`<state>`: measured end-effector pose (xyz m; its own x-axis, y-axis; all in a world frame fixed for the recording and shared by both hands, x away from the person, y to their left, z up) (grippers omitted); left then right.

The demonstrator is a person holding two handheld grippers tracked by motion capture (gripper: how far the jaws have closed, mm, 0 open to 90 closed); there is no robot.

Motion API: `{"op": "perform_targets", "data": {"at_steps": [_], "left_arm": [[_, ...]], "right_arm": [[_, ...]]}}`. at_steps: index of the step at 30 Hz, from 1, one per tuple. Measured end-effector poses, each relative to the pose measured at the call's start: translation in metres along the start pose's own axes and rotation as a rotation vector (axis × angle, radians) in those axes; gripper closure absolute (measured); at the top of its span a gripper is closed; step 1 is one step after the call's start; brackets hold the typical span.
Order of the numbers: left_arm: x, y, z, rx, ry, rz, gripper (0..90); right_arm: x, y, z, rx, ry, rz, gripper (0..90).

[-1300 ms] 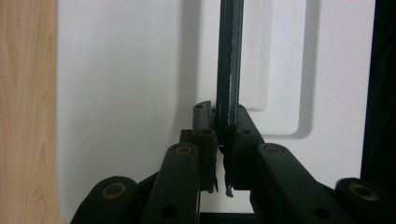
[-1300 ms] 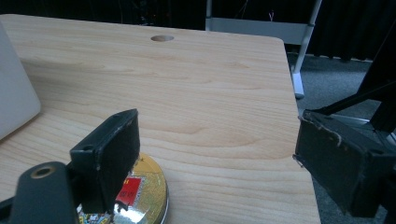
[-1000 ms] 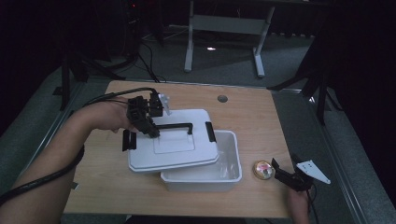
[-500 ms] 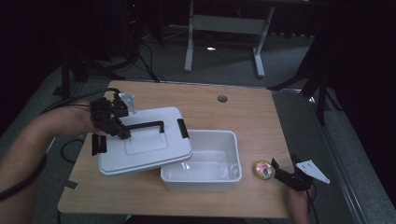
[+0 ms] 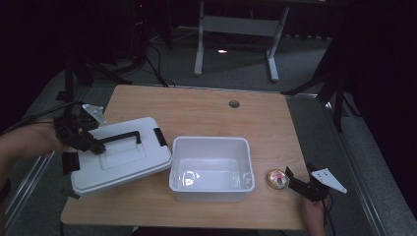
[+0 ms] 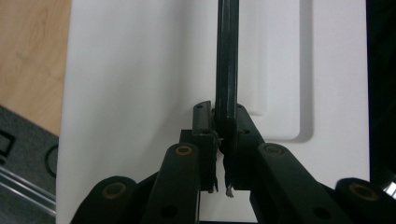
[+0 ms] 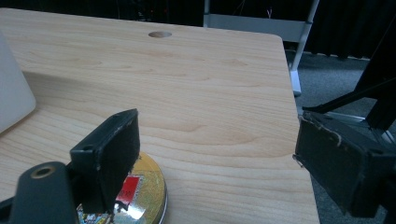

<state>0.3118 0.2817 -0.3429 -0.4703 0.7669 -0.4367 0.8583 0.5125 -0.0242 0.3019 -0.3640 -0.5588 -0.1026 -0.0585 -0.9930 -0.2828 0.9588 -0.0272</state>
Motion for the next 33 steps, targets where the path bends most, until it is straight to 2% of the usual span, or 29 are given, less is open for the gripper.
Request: {"op": "perform_targets", "data": {"at_steps": [5,9,11,17,21,26,27,28,29,33], "left_arm": [[0.018,0.008,0.011,0.002,-0.028,-0.044,83.3],[0.024,0.013,0.02,0.009,-0.033,-0.061,83.3],[0.029,0.018,0.031,0.017,-0.039,-0.079,83.3],[0.037,0.027,0.05,0.009,-0.04,-0.104,83.3],[0.042,0.032,0.064,0.017,-0.054,-0.105,83.3],[0.048,0.038,0.084,0.008,-0.066,-0.12,83.3],[0.048,0.038,0.084,0.008,-0.066,-0.12,83.3],[0.049,0.04,0.091,0.013,-0.069,-0.116,83.3],[0.049,0.04,0.091,0.013,-0.069,-0.116,83.3],[0.054,0.044,0.107,0.023,-0.069,-0.136,83.3]], "right_arm": [[0.0,0.0,0.0,0.001,0.003,-0.004,13.6],[0.0,0.0,0.0,0.0,0.004,-0.004,13.6],[0.0,0.0,0.0,0.0,0.004,-0.004,13.6],[0.0,0.001,0.0,-0.001,0.006,-0.007,13.7],[0.0,0.001,0.0,-0.002,0.007,-0.006,13.7],[0.0,0.001,0.0,-0.003,0.009,-0.009,13.7],[0.0,0.001,0.0,-0.003,0.009,-0.009,13.7],[0.0,0.001,0.0,-0.003,0.009,-0.009,13.7],[0.0,0.001,0.0,-0.003,0.009,-0.009,13.7],[0.0,0.001,0.001,-0.004,0.009,-0.011,13.7]]}}
Point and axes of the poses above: each handheld gripper's, and its own axes: z roughly forward along the jaws, x roughly out of its underside, y roughly to its left, the point moved 2 cm from there along z, roughly forward along the jaws, and after that the axes turned 12 degrees about -y, right-handed, at the moved point
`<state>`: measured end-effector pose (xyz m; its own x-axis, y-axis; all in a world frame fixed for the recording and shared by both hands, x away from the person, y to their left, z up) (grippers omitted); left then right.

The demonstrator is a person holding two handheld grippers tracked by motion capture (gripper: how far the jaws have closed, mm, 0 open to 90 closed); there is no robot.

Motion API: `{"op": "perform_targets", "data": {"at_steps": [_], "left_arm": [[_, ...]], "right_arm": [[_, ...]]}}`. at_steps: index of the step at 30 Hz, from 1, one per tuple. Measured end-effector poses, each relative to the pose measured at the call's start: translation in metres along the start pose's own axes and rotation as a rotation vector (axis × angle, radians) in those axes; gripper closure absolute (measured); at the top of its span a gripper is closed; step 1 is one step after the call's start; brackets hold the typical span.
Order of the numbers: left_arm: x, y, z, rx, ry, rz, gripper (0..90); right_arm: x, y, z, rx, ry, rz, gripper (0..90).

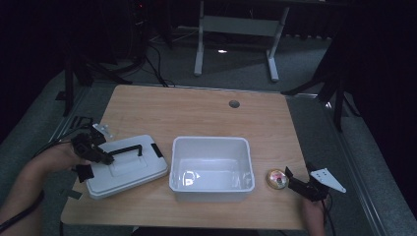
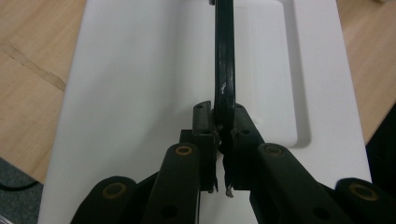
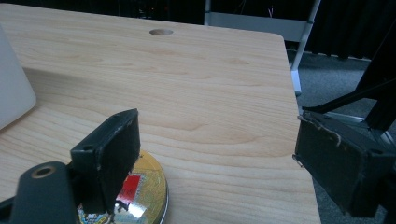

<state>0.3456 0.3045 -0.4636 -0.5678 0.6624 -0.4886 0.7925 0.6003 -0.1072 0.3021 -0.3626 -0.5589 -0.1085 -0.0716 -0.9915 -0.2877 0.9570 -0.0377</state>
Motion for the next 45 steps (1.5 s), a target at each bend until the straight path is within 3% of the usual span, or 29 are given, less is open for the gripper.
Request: {"op": "perform_targets", "data": {"at_steps": [5,14,17,23,25,26,30,33,34,35,36,37,39,45], "left_arm": [[0.007,0.003,0.011,0.016,-0.006,-0.01,83.2],[0.022,0.008,0.033,0.04,0.051,-0.034,82.9],[0.029,0.011,0.041,0.058,0.059,-0.042,82.9],[0.03,0.012,0.04,0.069,0.044,-0.052,82.3],[0.028,0.011,0.039,0.068,0.031,-0.056,73.4],[0.027,0.011,0.038,0.07,0.025,-0.077,58.5],[0.023,0.01,0.036,0.069,0.021,-0.073,49.7],[0.02,0.009,0.036,0.077,0.02,-0.069,43.6],[0.02,0.009,0.035,0.084,0.017,-0.075,38.1],[0.019,0.009,0.035,0.084,0.018,-0.077,38.1],[0.019,0.009,0.035,0.074,0.019,-0.069,38.1],[0.019,0.009,0.035,0.081,0.022,-0.073,38.1],[0.019,0.008,0.036,0.074,0.028,-0.062,38.1],[0.017,0.007,0.035,0.082,0.034,-0.052,39.3]], "right_arm": [[0.0,0.0,0.0,0.0,-0.001,0.001,13.7],[0.0,0.001,0.0,-0.002,0.005,-0.005,13.7],[0.0,-0.001,0.002,-0.014,0.019,0.015,13.6],[0.0,-0.003,0.004,-0.047,0.045,0.041,13.5],[0.0,-0.003,0.004,-0.065,0.055,0.045,13.5],[-0.002,-0.006,0.004,-0.103,0.074,0.062,13.6],[-0.007,-0.009,0.003,-0.149,0.085,0.065,13.6],[-0.009,-0.015,0.002,-0.214,0.131,0.026,13.6],[-0.01,-0.018,0.002,-0.293,0.181,0.012,13.6],[-0.01,-0.018,0.002,-0.293,0.181,0.012,13.6],[-0.01,-0.019,0.002,-0.327,0.209,0.001,13.6],[-0.012,-0.021,0.002,-0.396,0.255,-0.04,13.6],[-0.012,-0.021,0.001,-0.416,0.273,-0.049,13.6],[-0.017,-0.023,0.001,-0.537,0.402,-0.126,13.7]]}}
Point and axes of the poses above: each handheld gripper's, and its own axes: z roughly forward along the jaws, x roughly out of its underside, y roughly to its left, the point moved 2 cm from there along z, roughly forward along the jaws, and after that the axes turned 12 degrees about -y, right-handed, at the moved point
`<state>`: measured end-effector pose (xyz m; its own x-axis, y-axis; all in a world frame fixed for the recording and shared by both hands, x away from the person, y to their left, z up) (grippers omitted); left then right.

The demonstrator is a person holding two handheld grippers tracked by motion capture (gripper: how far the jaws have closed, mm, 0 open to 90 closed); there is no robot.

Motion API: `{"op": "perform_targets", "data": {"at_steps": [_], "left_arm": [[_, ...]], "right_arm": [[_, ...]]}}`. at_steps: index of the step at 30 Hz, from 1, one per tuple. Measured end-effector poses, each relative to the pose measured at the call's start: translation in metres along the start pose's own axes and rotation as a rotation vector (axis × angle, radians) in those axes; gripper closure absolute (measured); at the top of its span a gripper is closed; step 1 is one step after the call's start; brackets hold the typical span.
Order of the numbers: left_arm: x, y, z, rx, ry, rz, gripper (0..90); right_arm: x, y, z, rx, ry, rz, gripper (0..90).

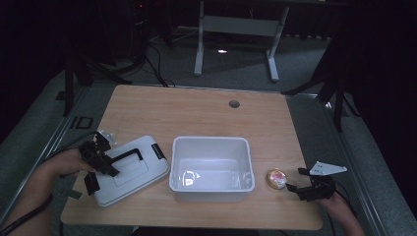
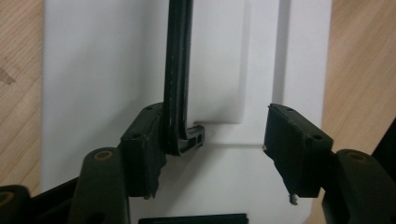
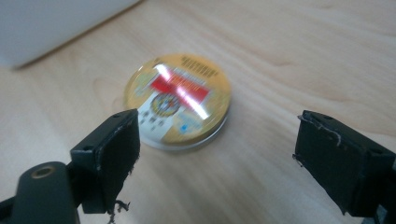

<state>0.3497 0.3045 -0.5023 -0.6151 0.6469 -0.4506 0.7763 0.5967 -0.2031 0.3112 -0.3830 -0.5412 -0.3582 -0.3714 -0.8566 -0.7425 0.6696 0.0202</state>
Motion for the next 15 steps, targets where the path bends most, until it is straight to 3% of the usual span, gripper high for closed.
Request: {"op": "perform_targets", "data": {"at_steps": [15], "left_arm": [[0.0,-0.003,-0.006,0.003,0.034,0.005,39.3]], "right_arm": [[-0.026,0.008,0.002,-0.123,0.358,-0.195,14.0]]}}
Point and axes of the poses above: each handheld gripper's, and its own axes: z roughly forward along the jaws, x roughly out of its underside, y roughly to its left, the point moved 2 cm from there along z, roughly forward along the jaws, and after that the axes turned 12 degrees about -y, right-handed, at the moved point
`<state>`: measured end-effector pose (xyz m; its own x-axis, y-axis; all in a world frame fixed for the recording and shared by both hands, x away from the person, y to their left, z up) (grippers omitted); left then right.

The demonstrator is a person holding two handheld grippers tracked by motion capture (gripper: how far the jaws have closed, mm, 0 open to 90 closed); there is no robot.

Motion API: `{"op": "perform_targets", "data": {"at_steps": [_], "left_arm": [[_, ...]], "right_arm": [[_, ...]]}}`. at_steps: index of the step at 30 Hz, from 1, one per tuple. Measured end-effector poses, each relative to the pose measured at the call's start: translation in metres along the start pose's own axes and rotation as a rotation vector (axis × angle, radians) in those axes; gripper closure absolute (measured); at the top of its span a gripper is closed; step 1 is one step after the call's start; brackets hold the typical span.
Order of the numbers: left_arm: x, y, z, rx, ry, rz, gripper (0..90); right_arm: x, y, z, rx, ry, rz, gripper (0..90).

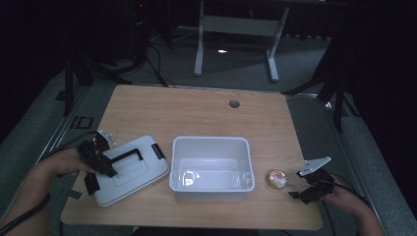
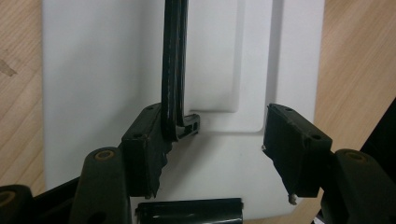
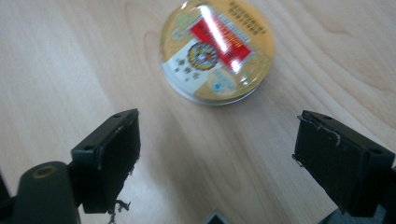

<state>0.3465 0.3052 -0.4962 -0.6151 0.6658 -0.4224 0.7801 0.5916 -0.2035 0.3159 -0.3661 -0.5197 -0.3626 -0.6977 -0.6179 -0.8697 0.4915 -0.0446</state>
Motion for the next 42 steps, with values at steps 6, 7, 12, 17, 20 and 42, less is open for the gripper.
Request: {"op": "perform_targets", "data": {"at_steps": [6,7,12,17,20,42], "left_arm": [[0.0,-0.002,-0.001,0.011,-0.002,0.0,40.8],[0.001,-0.002,-0.001,0.01,-0.001,-0.001,40.7],[0.0,-0.003,-0.002,0.008,0.009,0.006,40.6],[0.0,-0.004,-0.003,0.004,0.018,0.006,40.1],[0.0,-0.004,-0.003,0.002,0.021,0.006,40.1],[-0.002,-0.005,0.0,0.012,0.043,0.014,40.1]], "right_arm": [[-0.011,0.004,0.002,-0.01,0.177,-0.131,15.0],[-0.013,0.005,0.002,-0.017,0.206,-0.149,15.5],[-0.026,0.005,-0.001,-0.041,0.322,-0.237,17.6],[-0.038,0.007,-0.004,-0.067,0.43,-0.286,17.6],[-0.043,0.01,-0.005,-0.061,0.472,-0.311,17.6],[-0.069,0.014,0.039,-0.083,0.416,-0.44,11.1]]}}
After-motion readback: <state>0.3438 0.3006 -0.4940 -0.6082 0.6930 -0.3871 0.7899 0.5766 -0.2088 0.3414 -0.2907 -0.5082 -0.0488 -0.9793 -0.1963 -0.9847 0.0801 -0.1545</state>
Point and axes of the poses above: each handheld gripper's, and its own axes: z roughly forward along the jaws, x roughly out of its underside, y roughly to its left, the point moved 2 cm from there along z, roughly forward along the jaws, and after that the axes turned 12 degrees about -y, right-handed, at the moved point
